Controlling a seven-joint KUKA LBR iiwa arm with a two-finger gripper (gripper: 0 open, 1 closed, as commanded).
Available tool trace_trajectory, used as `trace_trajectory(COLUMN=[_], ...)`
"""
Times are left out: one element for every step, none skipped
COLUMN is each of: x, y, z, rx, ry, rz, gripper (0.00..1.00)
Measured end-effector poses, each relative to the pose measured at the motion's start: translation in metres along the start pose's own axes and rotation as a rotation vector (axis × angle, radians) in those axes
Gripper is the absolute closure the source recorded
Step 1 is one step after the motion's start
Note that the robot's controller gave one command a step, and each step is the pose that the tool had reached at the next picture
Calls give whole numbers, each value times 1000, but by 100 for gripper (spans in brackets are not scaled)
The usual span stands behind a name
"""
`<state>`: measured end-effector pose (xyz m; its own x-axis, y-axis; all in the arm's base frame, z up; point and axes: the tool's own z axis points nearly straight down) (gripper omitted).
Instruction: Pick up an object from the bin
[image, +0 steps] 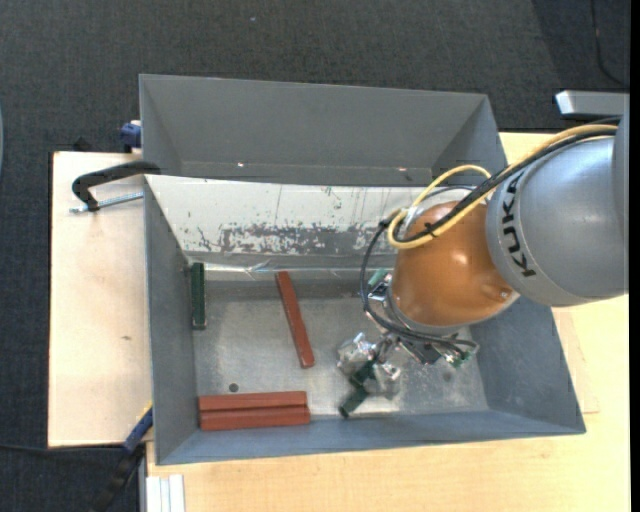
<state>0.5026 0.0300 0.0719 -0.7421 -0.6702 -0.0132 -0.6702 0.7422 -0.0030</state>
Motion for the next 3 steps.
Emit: trace_trajectory(x=[3, 5, 5], y=[-4, -4, -2], z=[-1, -7, -28], rx=[1, -2, -6], ry=[0, 7, 13], rz=[-21, -17, -15], gripper=[100, 100, 100])
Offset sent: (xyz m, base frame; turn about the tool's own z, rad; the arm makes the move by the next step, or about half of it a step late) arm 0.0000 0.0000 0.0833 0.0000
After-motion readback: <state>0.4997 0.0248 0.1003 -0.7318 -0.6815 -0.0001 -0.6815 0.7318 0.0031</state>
